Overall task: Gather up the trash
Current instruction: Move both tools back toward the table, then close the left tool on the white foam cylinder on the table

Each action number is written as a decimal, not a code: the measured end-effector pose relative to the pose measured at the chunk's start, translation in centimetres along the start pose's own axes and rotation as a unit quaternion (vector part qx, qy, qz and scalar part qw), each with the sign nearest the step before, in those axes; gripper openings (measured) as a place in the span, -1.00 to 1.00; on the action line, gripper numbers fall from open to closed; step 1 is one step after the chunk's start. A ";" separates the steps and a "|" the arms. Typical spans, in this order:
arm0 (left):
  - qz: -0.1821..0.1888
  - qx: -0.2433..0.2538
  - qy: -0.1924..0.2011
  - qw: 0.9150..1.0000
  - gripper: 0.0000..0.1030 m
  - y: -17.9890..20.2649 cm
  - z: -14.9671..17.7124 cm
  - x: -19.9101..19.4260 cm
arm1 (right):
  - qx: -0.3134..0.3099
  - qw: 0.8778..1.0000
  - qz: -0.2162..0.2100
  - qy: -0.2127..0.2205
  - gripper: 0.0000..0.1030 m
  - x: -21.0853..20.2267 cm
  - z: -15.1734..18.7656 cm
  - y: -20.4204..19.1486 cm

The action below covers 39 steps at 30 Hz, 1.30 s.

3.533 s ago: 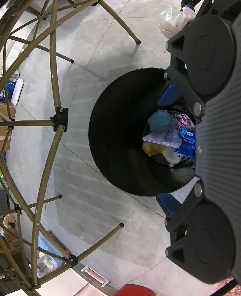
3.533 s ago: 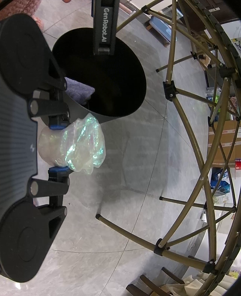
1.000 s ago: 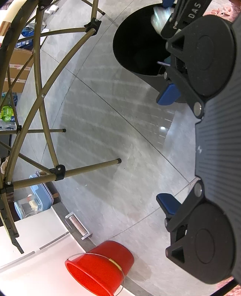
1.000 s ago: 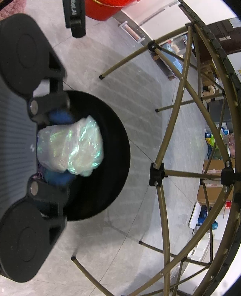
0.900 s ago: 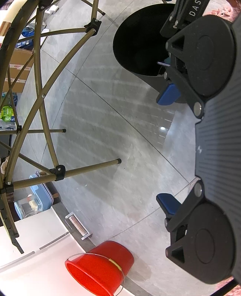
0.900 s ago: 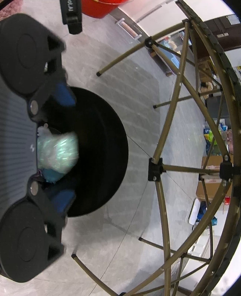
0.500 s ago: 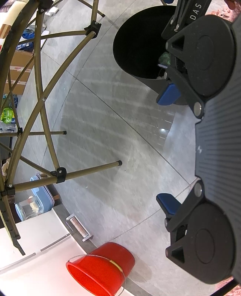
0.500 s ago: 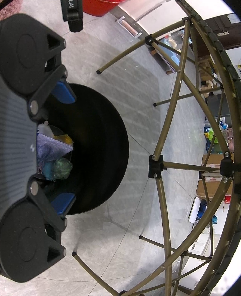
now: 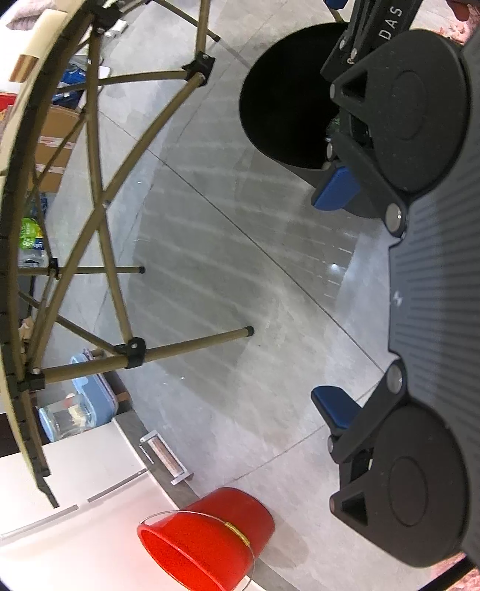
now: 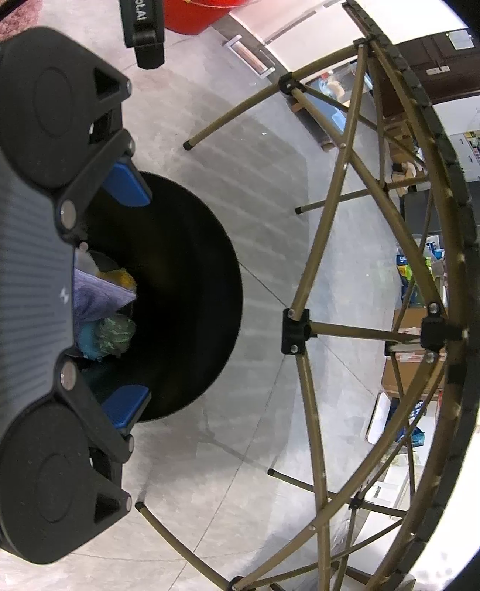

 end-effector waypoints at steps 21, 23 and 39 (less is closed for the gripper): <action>0.069 -0.024 0.098 0.993 1.00 2.0 -3.4 -6.2 | 0.030 0.994 -0.001 0.108 1.00 -6.8 -4.3 4.2; 0.083 -0.026 0.115 0.990 1.00 2.5 -4.0 -7.2 | 0.024 0.992 0.002 0.127 1.00 -7.8 -5.0 4.6; 0.109 -0.004 0.203 0.973 1.00 6.9 -10.8 -11.4 | 0.030 0.969 0.035 0.241 1.00 -11.9 -11.6 8.7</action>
Point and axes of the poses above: each gripper's, at about its wrist camera, not at the fingertips, and x roughly the way its jaws point, y to its right, z to its underside, the point moved 1 cm from there along x, roughly the way its jaws point, and after that the axes turned 9 degrees about y, right-handed, at the moved point
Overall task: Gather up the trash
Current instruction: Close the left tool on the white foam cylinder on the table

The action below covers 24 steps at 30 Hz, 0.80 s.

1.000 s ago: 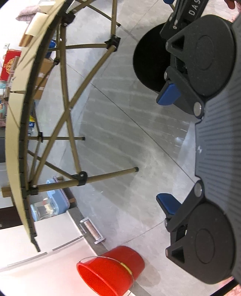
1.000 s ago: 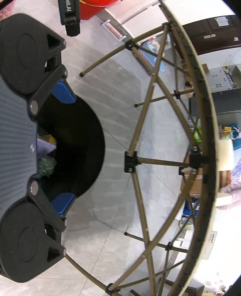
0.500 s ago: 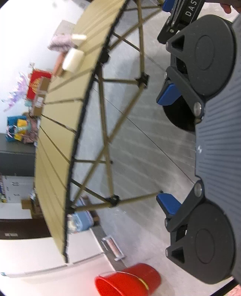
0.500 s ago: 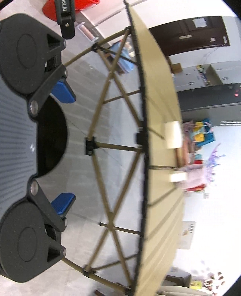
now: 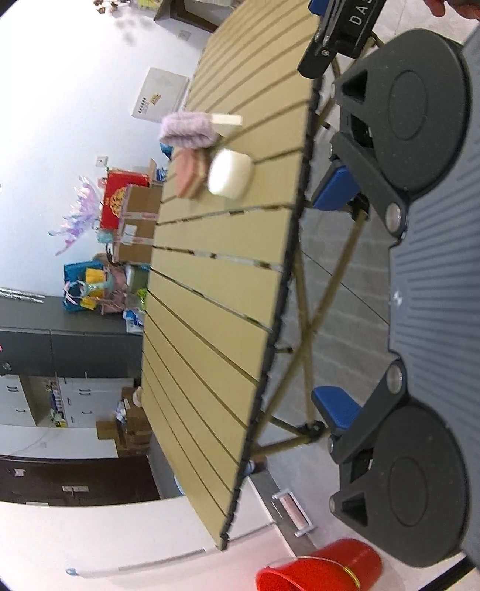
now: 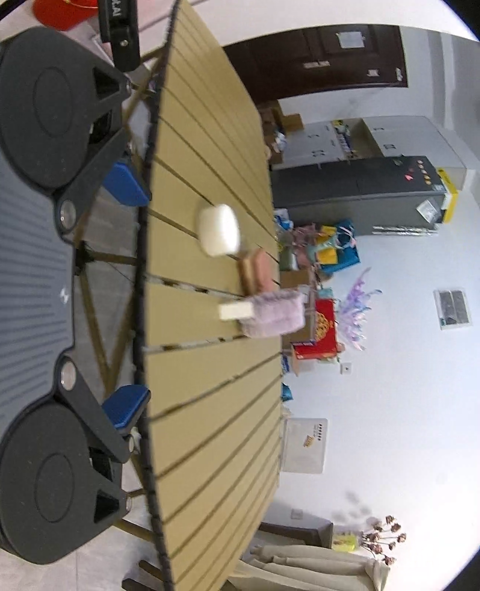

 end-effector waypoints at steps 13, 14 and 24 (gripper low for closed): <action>0.012 0.029 0.014 0.999 1.00 4.7 -3.7 4.0 | 0.027 0.999 0.019 0.035 1.00 3.8 -3.2 3.5; 0.013 0.032 0.015 0.999 1.00 5.0 -3.8 4.5 | 0.028 0.999 0.019 0.036 1.00 4.2 -3.3 3.8; 0.036 0.048 -0.004 0.998 1.00 9.1 -4.6 10.4 | 0.012 0.999 0.015 0.043 1.00 9.1 -4.4 5.3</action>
Point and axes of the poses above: each gripper's, at about its wrist camera, not at the fingertips, and x roughly the way its jaws point, y to its right, z to its underside, the point moved 1 cm from there along x, roughly the way its jaws point, and after that the axes turned 9 degrees about y, right-handed, at the moved point
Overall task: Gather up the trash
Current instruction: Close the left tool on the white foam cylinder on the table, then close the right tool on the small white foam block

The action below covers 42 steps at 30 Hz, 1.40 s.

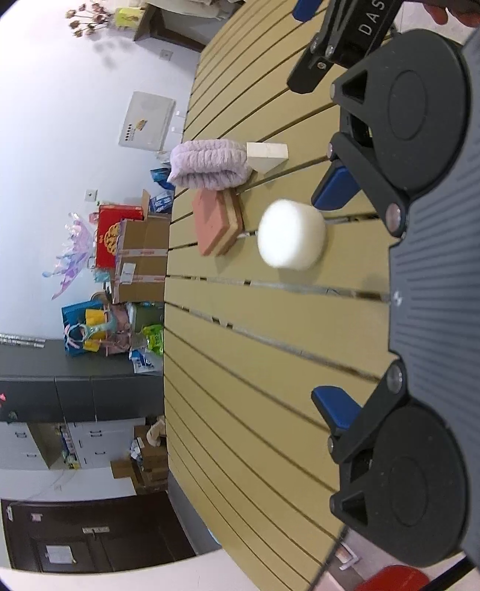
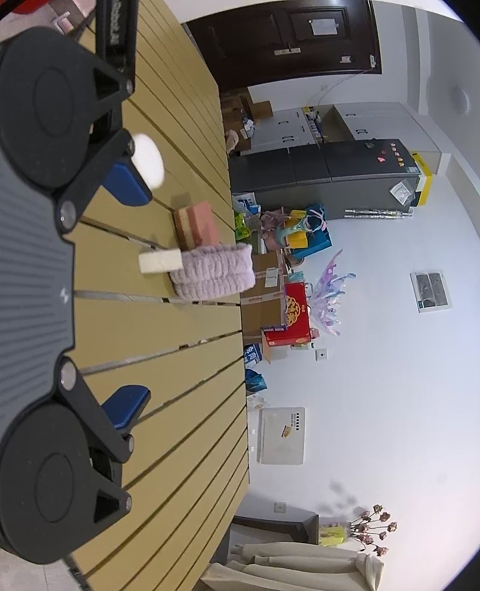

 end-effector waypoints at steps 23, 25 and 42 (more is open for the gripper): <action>-0.001 0.004 -0.018 1.000 0.07 4.4 0.1 9.3 | 0.029 0.999 0.019 -0.001 1.00 8.3 0.1 3.1; 0.003 0.002 -0.012 1.000 0.05 4.1 0.1 9.1 | 0.030 0.999 0.018 -0.003 1.00 8.7 0.2 2.9; -0.036 0.004 0.024 0.999 0.05 -2.6 -1.6 7.0 | 0.044 0.999 -0.015 -0.028 1.00 11.0 0.1 -1.6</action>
Point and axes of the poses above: each gripper's, at about its wrist camera, not at the fingertips, and x roughly the way its jaws point, y to its right, z to its underside, the point moved 1 cm from there along x, roughly the way its jaws point, and after that the axes turned 9 degrees about y, right-handed, at the moved point
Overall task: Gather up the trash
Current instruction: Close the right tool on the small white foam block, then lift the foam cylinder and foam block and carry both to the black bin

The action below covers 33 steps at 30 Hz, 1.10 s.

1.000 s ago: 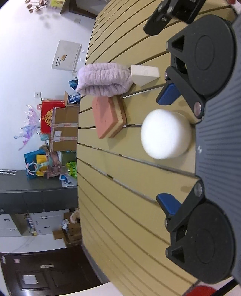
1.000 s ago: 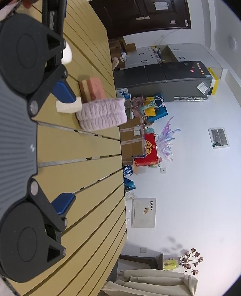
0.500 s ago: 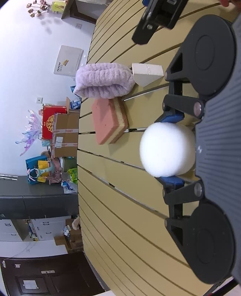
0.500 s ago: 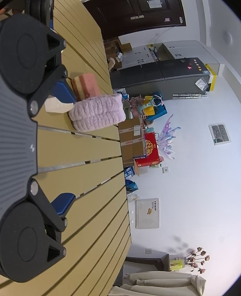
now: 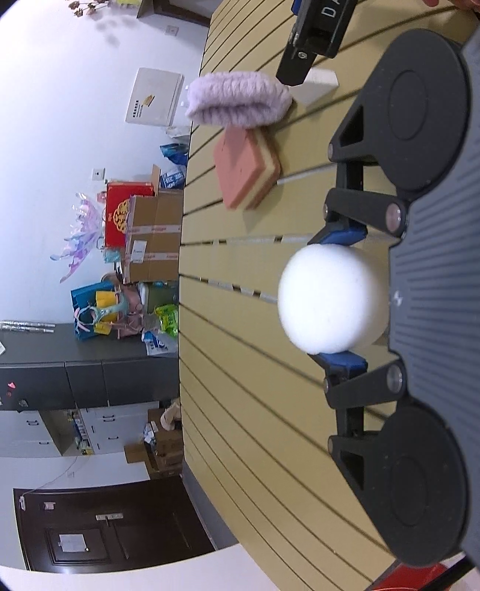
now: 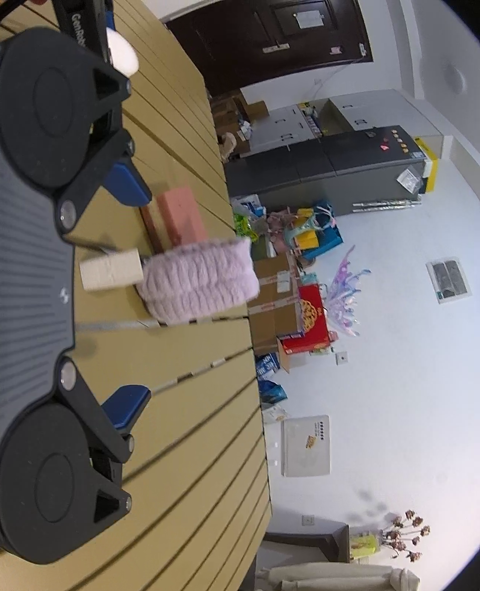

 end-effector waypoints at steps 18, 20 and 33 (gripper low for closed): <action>-0.008 -0.015 -0.002 1.000 0.06 -3.3 0.8 0.7 | 0.003 0.998 -0.021 -0.067 -0.44 2.6 0.7 -0.8; -0.009 -0.016 -0.002 1.000 0.06 -3.4 0.9 0.6 | 0.003 0.998 -0.025 -0.065 -0.65 2.5 0.7 -0.9; -0.011 -0.017 0.000 1.000 0.06 -4.2 0.8 -2.7 | 0.018 0.997 -0.043 -0.054 -0.68 -0.3 0.5 -0.9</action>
Point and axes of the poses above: each gripper's, at about its wrist camera, not at the fingertips, and x roughly the way its jaws point, y to its right, z to its underside, the point moved 1 cm from there along x, roughly the way its jaws point, and after that the axes turned 9 degrees about y, right-handed, at the moved point
